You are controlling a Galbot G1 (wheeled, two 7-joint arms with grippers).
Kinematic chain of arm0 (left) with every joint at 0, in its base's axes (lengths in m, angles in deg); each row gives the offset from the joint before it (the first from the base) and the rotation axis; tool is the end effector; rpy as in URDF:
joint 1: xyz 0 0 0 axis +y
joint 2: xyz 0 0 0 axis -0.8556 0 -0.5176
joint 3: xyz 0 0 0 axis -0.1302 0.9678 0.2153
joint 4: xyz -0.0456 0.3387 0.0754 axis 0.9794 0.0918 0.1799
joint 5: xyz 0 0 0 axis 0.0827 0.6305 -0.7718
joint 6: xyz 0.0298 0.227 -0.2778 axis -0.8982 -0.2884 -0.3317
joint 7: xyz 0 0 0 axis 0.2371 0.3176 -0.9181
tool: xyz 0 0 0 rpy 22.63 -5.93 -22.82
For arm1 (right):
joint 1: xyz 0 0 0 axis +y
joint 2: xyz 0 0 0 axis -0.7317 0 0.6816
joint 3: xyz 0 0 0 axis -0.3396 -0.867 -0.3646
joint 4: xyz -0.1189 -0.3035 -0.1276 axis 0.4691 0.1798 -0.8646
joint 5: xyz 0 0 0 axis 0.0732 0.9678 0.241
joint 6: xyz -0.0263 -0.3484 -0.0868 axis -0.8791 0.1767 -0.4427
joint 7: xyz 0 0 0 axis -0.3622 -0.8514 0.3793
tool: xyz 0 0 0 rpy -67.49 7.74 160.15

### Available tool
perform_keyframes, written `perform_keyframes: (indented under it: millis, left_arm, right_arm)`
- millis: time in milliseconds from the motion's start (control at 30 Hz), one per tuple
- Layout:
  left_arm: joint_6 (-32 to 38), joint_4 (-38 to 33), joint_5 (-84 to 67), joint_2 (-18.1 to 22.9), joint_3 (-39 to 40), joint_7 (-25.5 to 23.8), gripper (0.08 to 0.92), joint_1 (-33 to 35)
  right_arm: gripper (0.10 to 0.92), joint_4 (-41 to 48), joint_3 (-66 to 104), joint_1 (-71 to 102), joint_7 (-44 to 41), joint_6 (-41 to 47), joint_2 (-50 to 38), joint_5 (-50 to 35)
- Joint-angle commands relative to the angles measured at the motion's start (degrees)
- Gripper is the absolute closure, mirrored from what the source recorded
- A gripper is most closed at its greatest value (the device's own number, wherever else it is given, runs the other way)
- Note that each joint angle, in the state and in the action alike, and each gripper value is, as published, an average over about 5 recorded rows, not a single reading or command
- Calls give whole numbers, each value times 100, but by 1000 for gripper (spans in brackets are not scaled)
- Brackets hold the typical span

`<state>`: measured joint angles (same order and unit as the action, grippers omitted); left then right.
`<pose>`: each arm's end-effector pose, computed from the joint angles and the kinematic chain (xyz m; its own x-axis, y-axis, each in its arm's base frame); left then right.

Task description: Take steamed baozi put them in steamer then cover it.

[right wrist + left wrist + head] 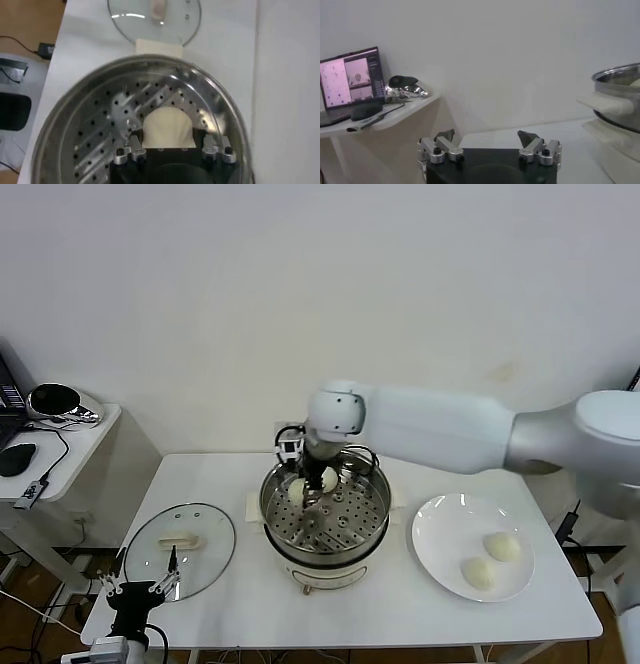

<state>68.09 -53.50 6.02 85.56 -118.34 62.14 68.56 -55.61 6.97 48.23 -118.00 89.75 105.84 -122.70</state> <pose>0.1542 0.0957 -0.3186 -0.9766 -0.1855 0.1086 -0.1595 0.9640 0.2128 0.5182 0.2148 -0.0954 -0.1476 -0.2390 0.9598 -0.9688 -0.1602 -0.1889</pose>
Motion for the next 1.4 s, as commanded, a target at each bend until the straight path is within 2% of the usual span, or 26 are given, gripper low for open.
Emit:
perform_keyframes:
  millis: [33, 267, 400, 533, 667, 967, 1200, 1400]
  left_arm:
    - [18, 4, 16, -5, 5, 1, 177, -6]
    - [20, 4, 23, -1, 22, 2, 177, -24]
    - [18, -4, 35, -3, 32, 1, 177, -19]
    - [14, -6, 40, -22, 36, -1, 177, -20]
    - [14, -2, 39, -65, 22, -3, 177, -24]
    - [16, -7, 137, -135, 48, -11, 177, -63]
    - [53, -4, 313, -143, 128, -16, 177, -98]
    - [45, -15, 337, -118, 163, -16, 177, -81]
  right_arm:
    - [414, 484, 4, 405, 75, 110, 505, 104]
    - [403, 627, 66, 461, 84, 97, 515, 227]
    - [327, 395, 179, 296, -45, 93, 275, 220]
    - [233, -154, 352, -257, -593, -18, -288, 287]
    - [204, -735, 276, -834, -1207, -367, -1206, 527]
    - [203, -2450, 17, -1461, -2203, -1402, -4000, 1618]
    - [203, -3013, 392, -709, -2458, -2135, -5774, 2597]
    - [203, -3017, 1676, 1304, -2325, -2435, -6529, 3505]
